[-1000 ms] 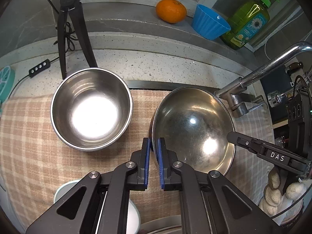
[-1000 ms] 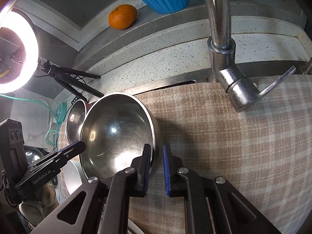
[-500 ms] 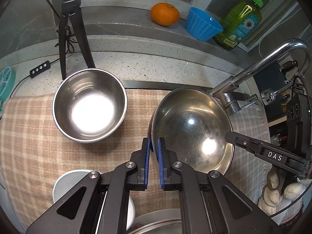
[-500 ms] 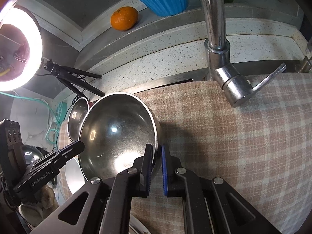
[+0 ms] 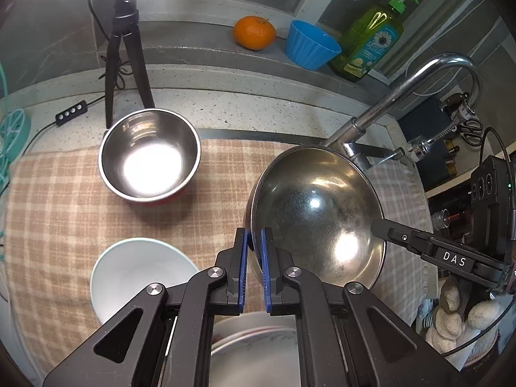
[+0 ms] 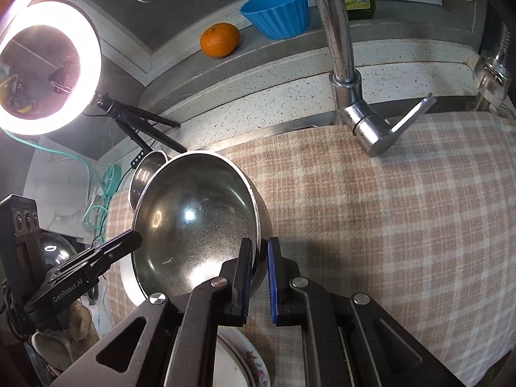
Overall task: Organize plates and bowls
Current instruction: 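Lift the large steel bowl with both tools toward the white bowl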
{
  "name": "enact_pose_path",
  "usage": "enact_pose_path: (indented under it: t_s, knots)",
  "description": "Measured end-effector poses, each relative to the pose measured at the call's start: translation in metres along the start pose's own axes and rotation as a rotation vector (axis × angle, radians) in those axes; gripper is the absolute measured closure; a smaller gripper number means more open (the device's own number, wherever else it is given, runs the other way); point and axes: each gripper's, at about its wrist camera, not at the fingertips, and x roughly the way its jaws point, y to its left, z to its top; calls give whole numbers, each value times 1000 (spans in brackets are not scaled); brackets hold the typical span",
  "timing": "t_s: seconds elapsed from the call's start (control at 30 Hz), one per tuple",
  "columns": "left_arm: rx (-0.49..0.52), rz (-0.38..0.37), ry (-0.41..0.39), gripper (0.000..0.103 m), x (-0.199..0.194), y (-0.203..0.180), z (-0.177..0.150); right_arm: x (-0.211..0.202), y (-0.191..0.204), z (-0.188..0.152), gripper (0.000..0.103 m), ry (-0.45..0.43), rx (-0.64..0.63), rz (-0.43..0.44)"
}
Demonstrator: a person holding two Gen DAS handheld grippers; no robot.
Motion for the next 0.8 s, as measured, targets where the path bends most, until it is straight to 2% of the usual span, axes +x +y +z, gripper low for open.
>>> enact_pose_path:
  t_s: [0.3,0.8]
  knots:
    - [9,-3,-34,96,-31,6,-19,-18,22,-26,94,-24,-16,12]
    - [-55,28,-95,96,-87,59,-58,-10,94,-61,94,2,-105,61]
